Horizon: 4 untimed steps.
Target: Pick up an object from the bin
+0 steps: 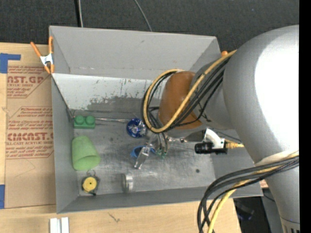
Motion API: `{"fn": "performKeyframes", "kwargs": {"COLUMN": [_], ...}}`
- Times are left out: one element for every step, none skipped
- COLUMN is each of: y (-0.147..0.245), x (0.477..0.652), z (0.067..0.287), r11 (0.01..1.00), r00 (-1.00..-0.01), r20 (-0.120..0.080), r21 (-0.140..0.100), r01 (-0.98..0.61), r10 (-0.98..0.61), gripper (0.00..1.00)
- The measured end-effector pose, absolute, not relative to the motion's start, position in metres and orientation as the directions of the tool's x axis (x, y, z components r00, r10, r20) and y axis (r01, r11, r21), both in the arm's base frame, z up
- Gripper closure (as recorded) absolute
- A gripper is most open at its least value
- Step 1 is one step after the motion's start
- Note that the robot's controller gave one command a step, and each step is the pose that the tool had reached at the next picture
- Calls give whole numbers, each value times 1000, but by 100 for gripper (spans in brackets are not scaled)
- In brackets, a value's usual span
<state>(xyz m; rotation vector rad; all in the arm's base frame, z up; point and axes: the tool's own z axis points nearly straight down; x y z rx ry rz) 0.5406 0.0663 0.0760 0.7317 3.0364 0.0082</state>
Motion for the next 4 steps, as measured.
{"fn": "performKeyframes", "kwargs": {"y": [67, 66, 67, 68], "x": [543, 546, 548, 549], "z": [79, 81, 143, 185], "r11": [890, 890, 890, 891], "r00": [-890, -890, -890, -891], "r20": [-7, -19, -5, -4], "r21": [4, 9, 4, 4], "r01": [455, 456, 455, 454], "r10": [455, 456, 455, 454], "gripper": [0, 100, 100, 100]}}
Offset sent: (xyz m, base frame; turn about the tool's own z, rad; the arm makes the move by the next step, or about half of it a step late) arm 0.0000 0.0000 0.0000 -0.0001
